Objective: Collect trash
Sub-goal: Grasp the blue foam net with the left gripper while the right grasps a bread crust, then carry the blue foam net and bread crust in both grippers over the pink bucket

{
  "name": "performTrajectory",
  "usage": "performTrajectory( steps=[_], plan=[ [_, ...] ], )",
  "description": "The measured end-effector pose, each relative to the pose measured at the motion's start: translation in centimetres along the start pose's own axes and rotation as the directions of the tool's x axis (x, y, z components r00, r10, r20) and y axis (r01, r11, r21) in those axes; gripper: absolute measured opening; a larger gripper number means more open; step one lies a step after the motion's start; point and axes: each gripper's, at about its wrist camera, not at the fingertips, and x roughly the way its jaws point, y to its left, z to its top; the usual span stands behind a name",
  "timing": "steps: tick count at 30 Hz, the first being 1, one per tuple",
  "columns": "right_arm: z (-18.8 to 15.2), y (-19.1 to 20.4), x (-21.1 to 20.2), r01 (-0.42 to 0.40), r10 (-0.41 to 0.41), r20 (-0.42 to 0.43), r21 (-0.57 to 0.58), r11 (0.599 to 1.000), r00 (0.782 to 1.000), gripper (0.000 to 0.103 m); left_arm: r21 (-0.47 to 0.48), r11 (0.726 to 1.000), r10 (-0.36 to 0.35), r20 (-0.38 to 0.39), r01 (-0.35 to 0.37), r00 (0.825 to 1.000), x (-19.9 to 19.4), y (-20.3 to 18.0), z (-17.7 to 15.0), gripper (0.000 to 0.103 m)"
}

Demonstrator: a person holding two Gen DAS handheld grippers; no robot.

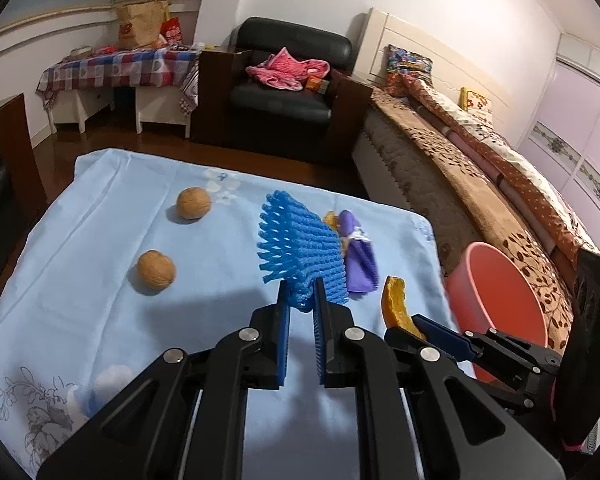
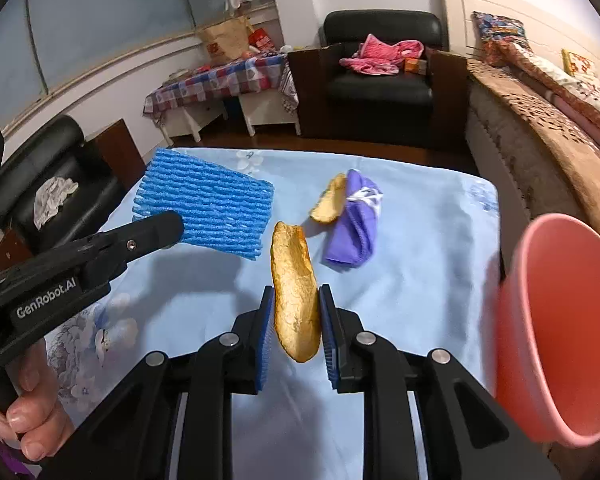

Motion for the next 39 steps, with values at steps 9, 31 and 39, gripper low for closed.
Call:
performTrajectory(
  steps=[9,31,39],
  plan=[
    [-1.2,-3.1,-3.4,0.034,-0.039,0.049,0.084,0.996,0.998,0.021,0.074,0.997,-0.033,0.011,0.033,0.999,-0.7,-3.8,0.1,0.01],
    [-2.7,-10.4,-9.4,0.106,-0.148,0.15,0.256,0.961,0.978,0.021,0.2,0.967,-0.163,0.021,0.155,0.986,-1.5,-11.5,0.2,0.01],
    [-3.4,-13.3,-11.1,0.15,-0.208,0.163,0.313,0.938,0.964,0.021,0.244,0.95,-0.203,0.011,0.194,0.979,-1.1,-14.2,0.1,0.01]
  ],
)
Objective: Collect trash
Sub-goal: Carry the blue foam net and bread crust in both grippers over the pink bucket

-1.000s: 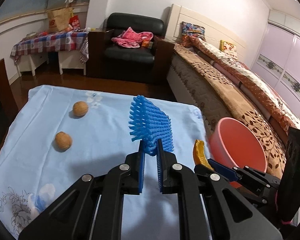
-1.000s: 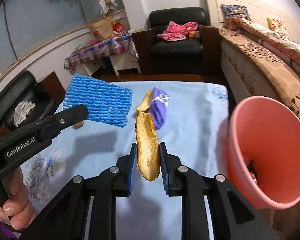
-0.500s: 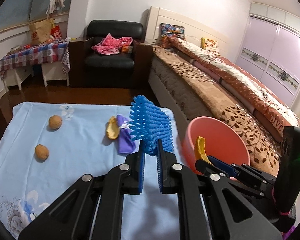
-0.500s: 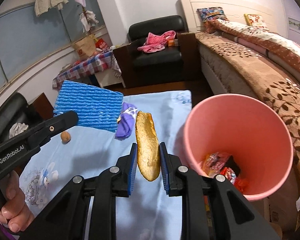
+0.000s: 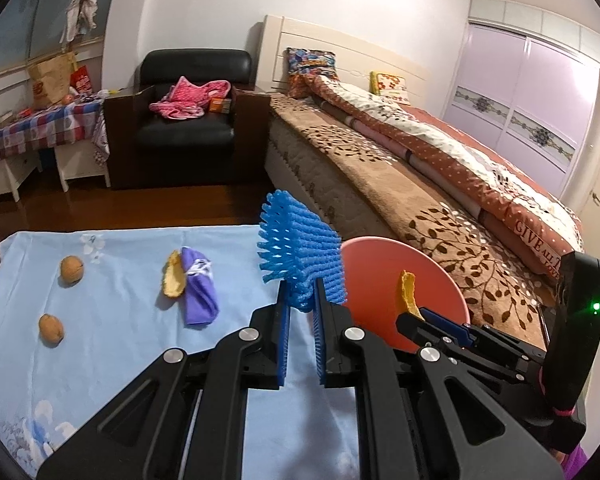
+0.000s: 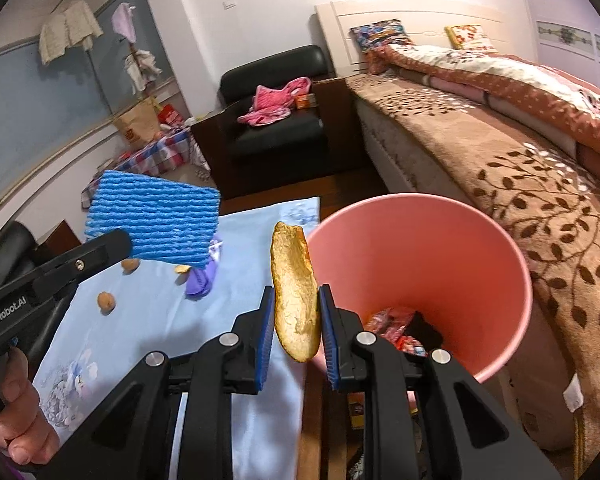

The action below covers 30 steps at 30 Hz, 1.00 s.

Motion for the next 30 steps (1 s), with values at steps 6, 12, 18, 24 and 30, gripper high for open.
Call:
performTrajectory(
  steps=[6,12,18,24,30],
  plan=[
    [-0.2,-2.4,-0.2,0.042,-0.042,0.001,0.05,0.998,0.999,0.021,0.036,0.999,-0.018,-0.027,0.019,0.999,1.3,-1.6,-0.2,0.01],
    [-0.1,-4.3,0.1,0.064,-0.064,-0.003,0.09,0.994,0.998,0.021,0.072,0.997,-0.031,-0.054,0.035,0.998,2.6,-3.1,-0.3,0.01],
    [-0.3,-5.8,0.7,0.083,-0.081,-0.019,0.116,0.99,0.997,0.021,0.102,0.994,-0.037,-0.095,0.046,0.995,4.3,-4.5,-0.9,0.01],
    [-0.7,-6.6,1.1,0.091,-0.088,-0.032,0.134,0.987,0.996,0.022,0.123,0.991,-0.036,-0.133,0.052,0.991,5.6,-5.3,-1.6,0.01],
    [-1.1,-7.3,1.3,0.095,-0.09,-0.04,0.152,0.984,0.995,0.022,0.14,0.989,-0.033,-0.162,0.056,0.986,6.5,-5.9,-2.2,0.01]
  ],
)
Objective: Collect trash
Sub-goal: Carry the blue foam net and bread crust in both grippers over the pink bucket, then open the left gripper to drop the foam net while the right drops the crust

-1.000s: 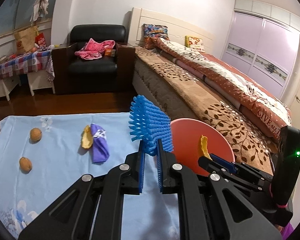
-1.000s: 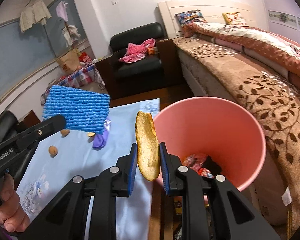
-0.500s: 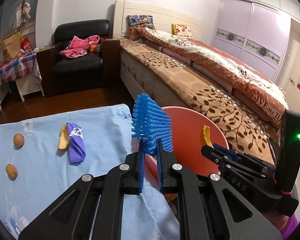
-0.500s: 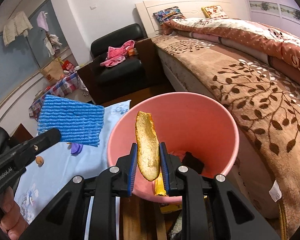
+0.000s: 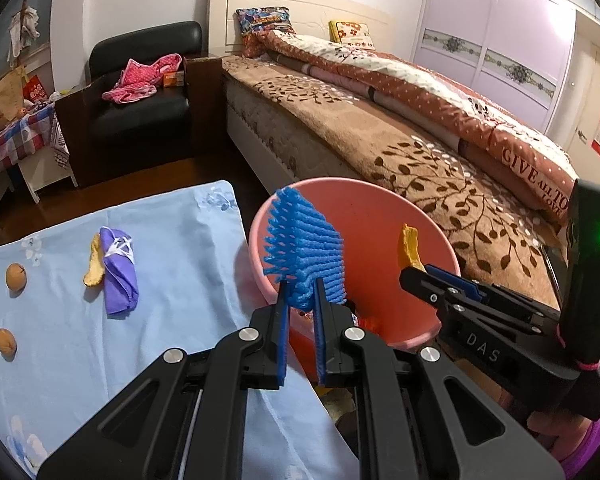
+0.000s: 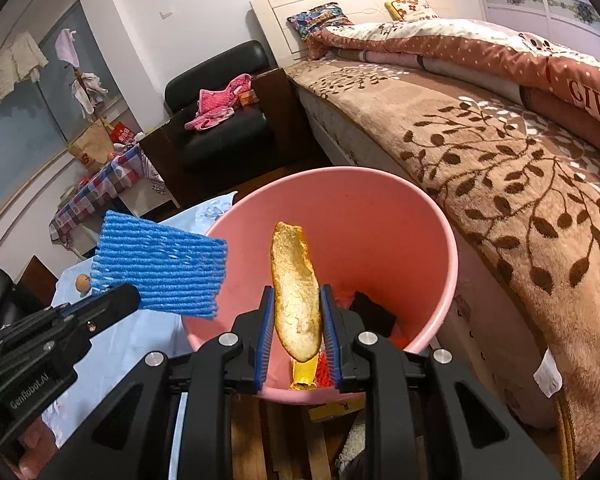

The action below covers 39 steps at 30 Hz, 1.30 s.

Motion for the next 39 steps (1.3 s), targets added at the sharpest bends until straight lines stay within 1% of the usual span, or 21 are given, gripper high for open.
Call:
performTrajectory(
  steps=[10,18,19,20,22,23,26,28,29,39],
  plan=[
    [-0.2,-0.3,0.1,0.006,-0.006,-0.002,0.014,1.0,1.0,0.023,0.009,1.0,-0.006,-0.02,0.006,1.0,0.6,-0.5,-0.6,0.01],
    [-0.3,-0.5,0.0,0.012,-0.012,-0.001,0.026,1.0,1.0,0.024,0.002,0.999,-0.039,-0.046,0.039,0.998,0.9,-0.6,-0.8,0.012],
    [-0.3,-0.5,0.1,0.013,-0.013,-0.001,0.026,1.0,1.0,0.025,0.001,0.999,-0.044,-0.05,0.044,0.998,0.9,-0.6,-0.8,0.015],
    [-0.4,-0.5,0.1,0.014,-0.014,-0.001,0.027,1.0,1.0,0.025,0.0,0.999,-0.046,-0.05,0.046,0.998,0.9,-0.7,-0.8,0.022],
    [-0.5,-0.7,0.0,0.014,-0.014,-0.001,0.03,0.999,1.0,0.025,-0.001,0.999,-0.05,-0.045,0.05,0.998,0.8,-0.7,-0.9,0.029],
    [-0.5,-0.7,0.0,0.016,-0.016,0.0,0.031,0.999,1.0,0.026,0.001,0.999,-0.05,-0.041,0.05,0.998,0.7,-0.8,-1.0,0.031],
    [-0.6,-0.7,-0.2,0.017,-0.017,0.002,0.033,0.999,1.0,0.026,0.003,0.999,-0.053,-0.04,0.053,0.998,0.6,-1.0,-1.0,0.033],
    [-0.6,-0.7,-0.2,0.02,-0.02,0.002,0.036,0.999,1.0,0.034,0.002,0.999,-0.055,-0.039,0.055,0.998,0.5,-1.0,-1.0,0.033],
    [-0.6,-0.7,-0.3,0.021,-0.021,0.006,0.039,0.999,1.0,0.041,0.001,0.998,-0.055,-0.039,0.055,0.998,0.5,-1.0,-1.0,0.033],
    [-0.6,-0.2,-0.8,0.016,-0.017,0.016,0.03,0.999,1.0,0.042,-0.015,0.998,-0.056,-0.039,0.056,0.998,0.3,-0.9,-1.2,0.033]
  ],
)
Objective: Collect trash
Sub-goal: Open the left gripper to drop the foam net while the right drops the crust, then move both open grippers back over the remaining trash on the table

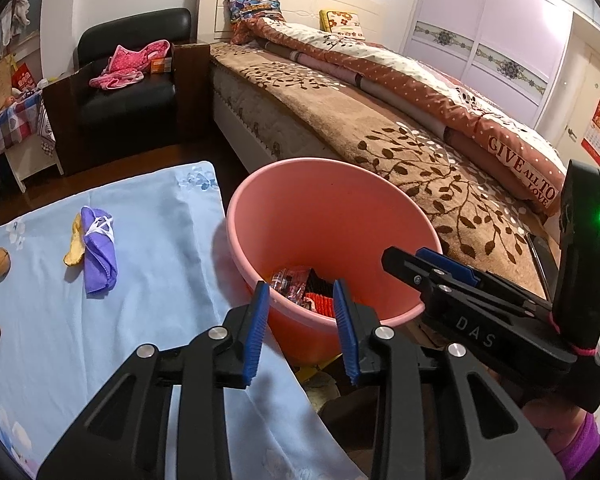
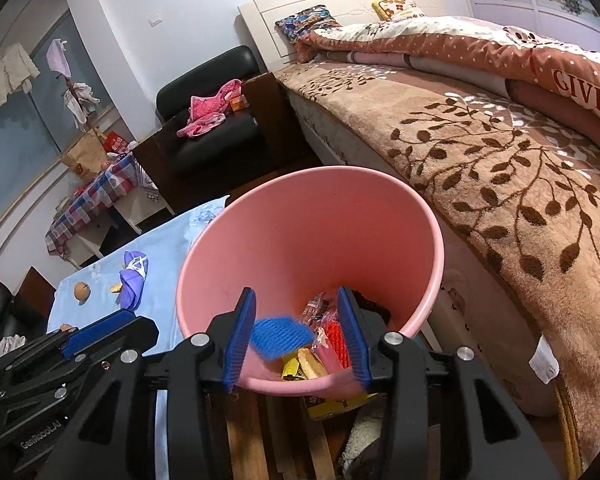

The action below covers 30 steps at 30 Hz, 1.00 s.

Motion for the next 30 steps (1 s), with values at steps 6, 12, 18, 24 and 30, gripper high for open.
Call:
performTrajectory(
  steps=[6,12,18,24,30],
  plan=[
    [-0.1,0.4,-0.1,-0.004,0.004,-0.002,-0.009,1.0,1.0,0.042,-0.012,1.0,0.004,0.001,-0.004,1.0,-0.2,0.3,-0.2,0.033],
    [-0.3,1.2,-0.1,-0.007,0.007,-0.011,-0.027,1.0,1.0,0.042,-0.035,0.999,0.009,0.004,-0.009,1.0,-0.4,1.0,-0.3,0.033],
    [-0.4,2.3,0.1,-0.01,0.008,-0.019,-0.054,0.998,1.0,0.042,-0.069,0.998,0.016,0.011,-0.015,1.0,-0.7,2.2,-0.5,0.033],
    [-0.5,3.8,0.1,-0.019,0.018,-0.018,-0.083,0.996,1.0,0.042,-0.109,0.994,0.03,0.018,-0.028,0.999,-1.2,3.8,-0.7,0.033],
    [-0.8,5.8,0.0,-0.04,0.038,-0.013,-0.122,0.992,0.999,0.042,-0.152,0.987,0.049,0.034,-0.043,0.998,-2.0,5.8,-1.1,0.033]
  ],
)
